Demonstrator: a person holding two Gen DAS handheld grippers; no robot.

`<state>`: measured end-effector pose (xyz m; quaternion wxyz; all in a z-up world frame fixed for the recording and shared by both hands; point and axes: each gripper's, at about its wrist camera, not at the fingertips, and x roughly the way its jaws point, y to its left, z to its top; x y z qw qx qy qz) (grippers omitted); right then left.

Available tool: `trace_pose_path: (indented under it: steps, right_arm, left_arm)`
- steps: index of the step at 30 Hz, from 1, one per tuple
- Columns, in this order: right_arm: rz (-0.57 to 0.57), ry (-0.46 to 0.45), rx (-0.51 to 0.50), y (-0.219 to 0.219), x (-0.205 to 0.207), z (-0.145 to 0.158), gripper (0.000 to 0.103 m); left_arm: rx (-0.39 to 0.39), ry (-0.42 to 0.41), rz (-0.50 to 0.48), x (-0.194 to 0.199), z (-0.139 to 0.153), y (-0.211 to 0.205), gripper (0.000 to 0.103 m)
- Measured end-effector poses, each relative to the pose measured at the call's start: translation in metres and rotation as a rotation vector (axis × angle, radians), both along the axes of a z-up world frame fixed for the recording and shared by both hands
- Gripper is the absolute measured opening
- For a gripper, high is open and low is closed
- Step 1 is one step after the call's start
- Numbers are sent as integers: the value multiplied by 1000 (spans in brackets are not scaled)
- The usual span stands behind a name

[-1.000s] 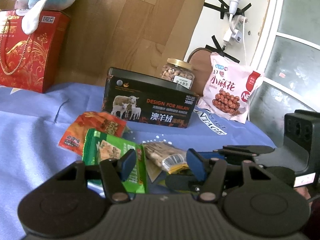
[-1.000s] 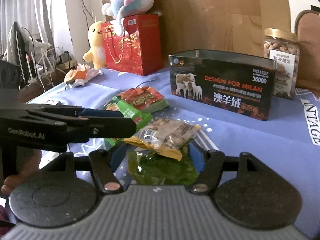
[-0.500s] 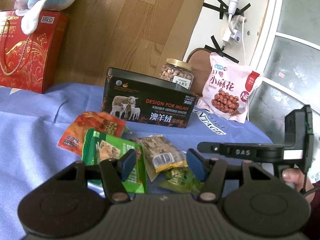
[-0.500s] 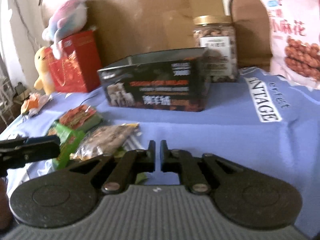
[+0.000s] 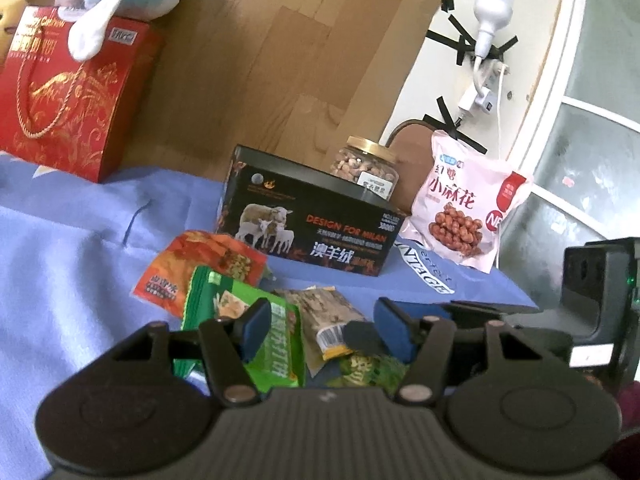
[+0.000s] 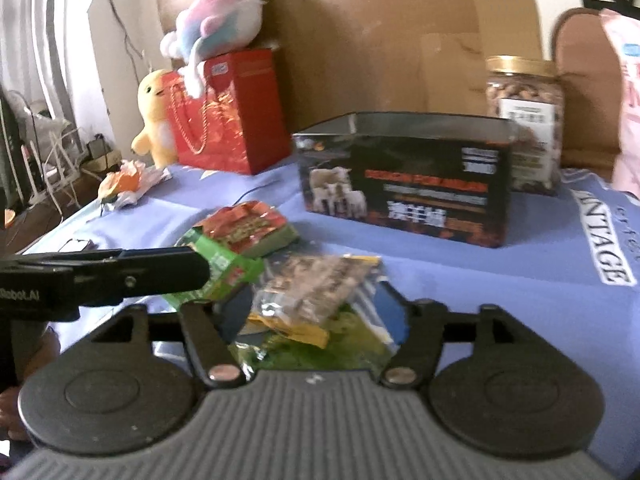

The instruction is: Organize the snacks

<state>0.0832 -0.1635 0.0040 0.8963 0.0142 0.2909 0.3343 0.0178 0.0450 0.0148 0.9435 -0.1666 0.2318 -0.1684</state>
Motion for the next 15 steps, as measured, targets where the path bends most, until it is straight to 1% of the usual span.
trace_pose_path:
  steps: [3, 5, 7, 8, 9, 13, 15]
  right_arm:
    - [5, 9, -65, 14, 6, -6, 76]
    - [-1, 29, -86, 19, 11, -11, 76]
    - [-9, 24, -85, 18, 12, -11, 69]
    - [-12, 26, -78, 16, 14, -10, 61]
    - [-16, 30, -75, 14, 15, -10, 55]
    - [-13, 48, -50, 2, 17, -9, 54]
    - [-12, 46, -44, -3, 17, -9, 54]
  left_arm:
    - [-3, 2, -4, 1, 0, 0, 58]
    - [0, 0, -8, 0, 0, 0, 58]
    - [3, -1, -11, 0, 0, -1, 58]
    - [2, 0, -12, -1, 0, -1, 58]
    - [1, 2, -12, -1, 0, -2, 58]
    - [-5, 10, -12, 0, -1, -1, 58]
    - [-7, 12, -12, 1, -1, 0, 60]
